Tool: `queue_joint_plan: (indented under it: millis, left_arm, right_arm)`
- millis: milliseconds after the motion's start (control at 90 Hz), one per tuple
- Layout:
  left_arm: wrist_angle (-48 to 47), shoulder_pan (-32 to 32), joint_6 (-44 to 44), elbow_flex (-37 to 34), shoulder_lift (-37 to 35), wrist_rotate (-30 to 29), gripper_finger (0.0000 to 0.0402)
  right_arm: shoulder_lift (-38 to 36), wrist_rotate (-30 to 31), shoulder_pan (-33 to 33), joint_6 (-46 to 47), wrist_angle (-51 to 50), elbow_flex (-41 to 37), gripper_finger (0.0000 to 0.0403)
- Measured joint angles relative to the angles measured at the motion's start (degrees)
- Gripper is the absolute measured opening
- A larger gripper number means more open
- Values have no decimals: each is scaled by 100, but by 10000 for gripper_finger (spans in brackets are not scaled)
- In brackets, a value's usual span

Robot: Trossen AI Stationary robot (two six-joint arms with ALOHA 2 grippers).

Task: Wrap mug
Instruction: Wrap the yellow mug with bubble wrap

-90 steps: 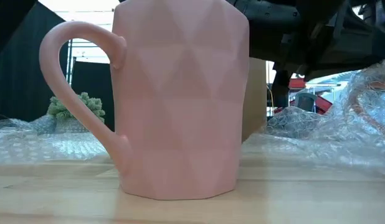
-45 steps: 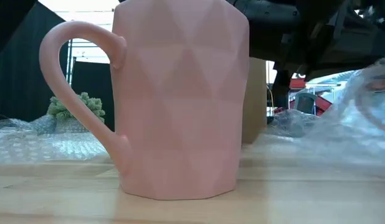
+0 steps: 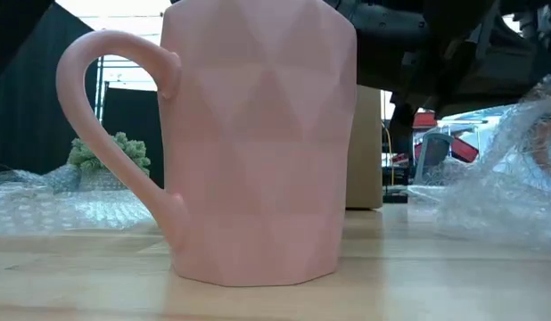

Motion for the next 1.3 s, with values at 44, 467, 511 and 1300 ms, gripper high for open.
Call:
queue_joint_plan:
  millis: [44, 467, 511, 1300]
  left_arm:
    - [1, 0, 0, 0, 0, 0, 0]
    - [49, -4, 0, -4, 0, -32, 0]
    - [58, -2, 0, -4, 1, -33, 0]
    - [76, -4, 0, -12, 18, 6, 0]
  right_arm:
    - [-30, -11, 0, 12, -35, 75, 210]
    - [179, -95, 335, 564, 272, -143, 210]
    - [231, -88, 349, 629, 392, -290, 210]
    - [236, -456, 258, 413, 1291, -841, 210]
